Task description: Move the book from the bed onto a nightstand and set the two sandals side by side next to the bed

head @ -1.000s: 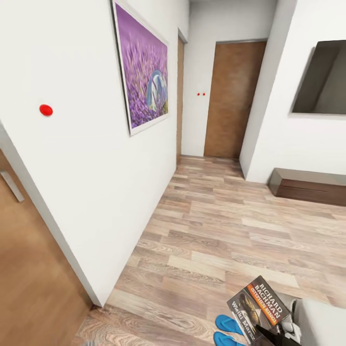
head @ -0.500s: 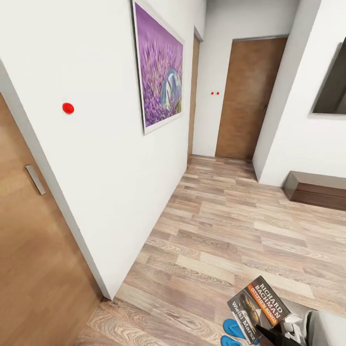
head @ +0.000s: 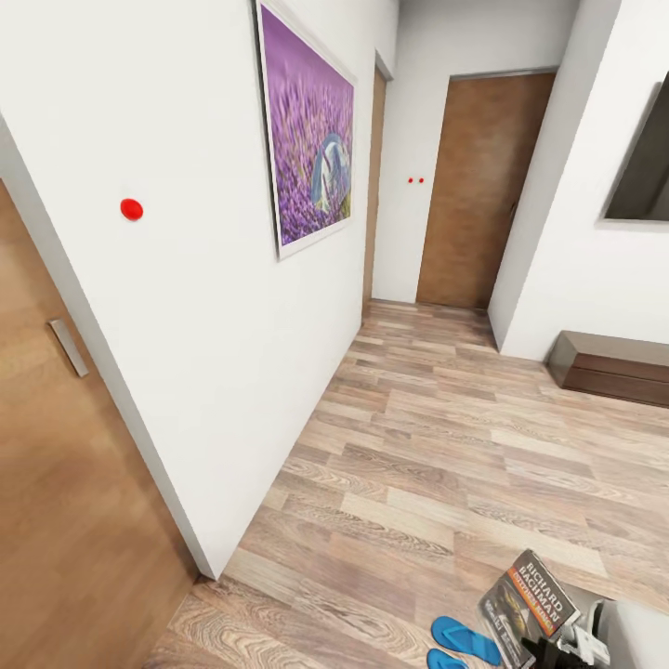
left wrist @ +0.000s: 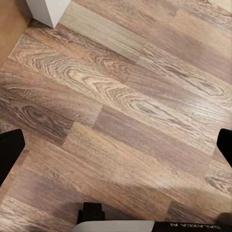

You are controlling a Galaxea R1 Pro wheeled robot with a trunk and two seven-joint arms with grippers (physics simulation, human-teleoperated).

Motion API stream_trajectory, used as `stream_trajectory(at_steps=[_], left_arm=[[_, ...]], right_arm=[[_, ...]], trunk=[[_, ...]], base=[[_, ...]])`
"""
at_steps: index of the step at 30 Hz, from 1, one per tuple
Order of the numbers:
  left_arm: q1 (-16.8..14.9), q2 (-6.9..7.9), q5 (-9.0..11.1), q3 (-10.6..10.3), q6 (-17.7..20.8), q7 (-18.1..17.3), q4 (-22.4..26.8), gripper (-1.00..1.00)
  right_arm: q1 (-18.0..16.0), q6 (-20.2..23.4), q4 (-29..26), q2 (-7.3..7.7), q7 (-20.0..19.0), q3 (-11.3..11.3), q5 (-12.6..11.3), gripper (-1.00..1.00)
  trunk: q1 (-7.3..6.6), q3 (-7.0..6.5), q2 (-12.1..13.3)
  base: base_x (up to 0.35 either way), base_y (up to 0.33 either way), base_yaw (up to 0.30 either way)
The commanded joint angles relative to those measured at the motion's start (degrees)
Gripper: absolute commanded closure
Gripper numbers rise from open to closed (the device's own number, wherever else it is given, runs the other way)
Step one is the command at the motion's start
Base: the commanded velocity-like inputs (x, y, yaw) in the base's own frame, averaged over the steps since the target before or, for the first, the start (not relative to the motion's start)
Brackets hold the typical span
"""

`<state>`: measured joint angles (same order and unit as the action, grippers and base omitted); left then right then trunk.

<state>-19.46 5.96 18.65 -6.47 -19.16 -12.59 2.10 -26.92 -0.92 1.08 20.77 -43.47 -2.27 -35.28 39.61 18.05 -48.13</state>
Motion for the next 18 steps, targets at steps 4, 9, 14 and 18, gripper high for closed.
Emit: stream_trajectory(at_steps=[4,9,14,18], left_arm=[[-0.05,0.02,0.60,-0.47,-0.18,-0.24,-0.08,-1.00],[-0.05,0.00,0.60,-0.47,-0.18,-0.24,-0.08,-1.00],[-0.05,-0.06,0.59,-0.47,-0.18,-0.28,-0.08,-1.00],[-0.05,-0.07,0.60,-0.48,-0.18,-0.28,-0.08,-1.00]], right_arm=[[-0.06,-0.29,-4.34,-0.07,4.95,-0.86,-0.07,1.00],[-0.06,-0.34,-6.80,-0.11,5.82,-0.92,-0.07,1.00],[-0.06,0.15,-6.54,0.29,0.86,-0.83,-0.30,1.00],[-0.06,0.28,-6.13,0.39,-8.59,-0.81,-0.28,1.00]], trunk=[[0.01,0.07,-0.06],[0.01,0.07,-0.06],[0.01,0.07,-0.06],[0.01,0.03,-0.06]], base=[[0.000,0.000,0.000],[0.000,0.000,0.000],[0.000,0.000,0.000],[0.000,0.000,-0.009]])
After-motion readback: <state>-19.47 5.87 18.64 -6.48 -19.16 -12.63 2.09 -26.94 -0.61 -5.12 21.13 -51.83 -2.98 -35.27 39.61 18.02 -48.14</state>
